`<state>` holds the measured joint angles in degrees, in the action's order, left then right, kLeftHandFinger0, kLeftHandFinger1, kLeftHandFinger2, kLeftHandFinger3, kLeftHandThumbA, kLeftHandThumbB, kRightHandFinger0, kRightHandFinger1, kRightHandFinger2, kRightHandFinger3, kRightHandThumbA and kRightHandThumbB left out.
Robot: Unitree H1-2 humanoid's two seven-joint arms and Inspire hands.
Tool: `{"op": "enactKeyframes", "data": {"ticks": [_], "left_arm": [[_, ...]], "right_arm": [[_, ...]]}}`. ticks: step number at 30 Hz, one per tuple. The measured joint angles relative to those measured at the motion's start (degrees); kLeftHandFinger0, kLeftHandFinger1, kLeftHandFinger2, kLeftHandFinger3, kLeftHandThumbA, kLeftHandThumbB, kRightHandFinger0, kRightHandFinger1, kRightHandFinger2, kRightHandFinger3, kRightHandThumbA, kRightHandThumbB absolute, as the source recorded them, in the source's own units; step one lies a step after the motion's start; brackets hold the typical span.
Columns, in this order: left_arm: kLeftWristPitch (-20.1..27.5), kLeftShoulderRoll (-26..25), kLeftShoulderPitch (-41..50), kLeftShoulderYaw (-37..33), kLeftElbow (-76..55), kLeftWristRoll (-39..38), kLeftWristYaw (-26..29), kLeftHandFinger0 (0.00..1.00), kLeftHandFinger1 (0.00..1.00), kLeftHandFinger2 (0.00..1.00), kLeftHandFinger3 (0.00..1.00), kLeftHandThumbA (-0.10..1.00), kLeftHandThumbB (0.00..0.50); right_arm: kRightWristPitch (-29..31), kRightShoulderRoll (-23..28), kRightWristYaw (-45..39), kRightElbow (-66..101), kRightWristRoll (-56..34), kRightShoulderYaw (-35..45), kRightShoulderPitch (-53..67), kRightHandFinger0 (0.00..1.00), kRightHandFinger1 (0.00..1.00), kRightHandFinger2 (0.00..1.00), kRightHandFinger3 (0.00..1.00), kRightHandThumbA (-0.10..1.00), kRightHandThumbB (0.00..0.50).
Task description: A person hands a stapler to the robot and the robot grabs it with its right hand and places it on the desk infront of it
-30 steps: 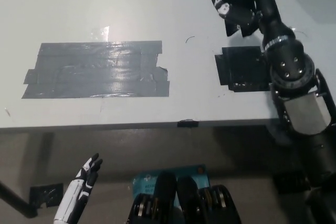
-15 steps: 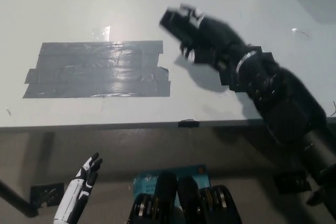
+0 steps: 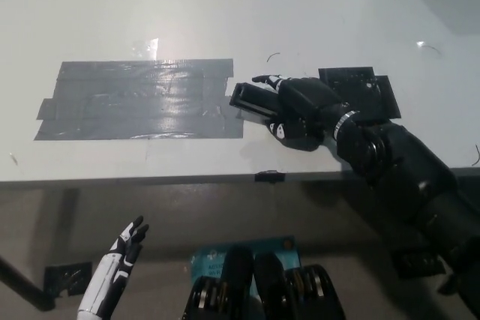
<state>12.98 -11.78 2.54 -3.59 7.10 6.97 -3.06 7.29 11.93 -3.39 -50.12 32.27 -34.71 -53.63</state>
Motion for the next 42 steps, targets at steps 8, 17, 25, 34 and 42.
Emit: {"op": "enactKeyframes", "data": {"ticks": [8,17,25,34,42], "left_arm": [[0.01,-0.01,-0.04,0.19,0.42,-0.61,-0.52,0.95,1.0,1.0,1.0,1.0,0.5],[0.0,0.01,-0.36,0.3,0.45,-0.64,-0.8,0.95,1.0,1.0,1.0,1.0,0.5],[0.01,0.0,-1.12,0.42,0.59,-0.64,-0.86,0.93,1.0,1.0,1.0,1.0,0.5],[0.02,0.01,-1.4,0.47,0.87,-0.88,-0.96,0.94,1.0,1.0,1.0,1.0,0.5],[-0.01,0.07,-2.01,0.47,1.44,-0.85,-0.96,0.93,1.0,1.0,1.0,1.0,0.5]], "right_arm": [[-0.51,0.92,-3.77,1.9,1.1,0.43,-0.7,1.0,1.0,1.0,1.0,0.76,0.499],[-5.1,4.67,-13.54,11.11,-1.33,5.12,-0.8,1.0,1.0,1.0,1.0,0.84,0.5],[-8.96,6.71,-19.93,18.65,-3.93,9.55,-1.86,1.0,1.0,1.0,1.0,0.83,0.5],[-11.78,8.42,-24.66,29.14,-8.21,15.52,-1.63,1.0,1.0,1.0,1.0,0.95,0.5],[-15.53,8.71,-25.92,46.21,-15.16,25.39,0.14,1.0,1.0,1.0,1.0,1.0,0.418]]}}
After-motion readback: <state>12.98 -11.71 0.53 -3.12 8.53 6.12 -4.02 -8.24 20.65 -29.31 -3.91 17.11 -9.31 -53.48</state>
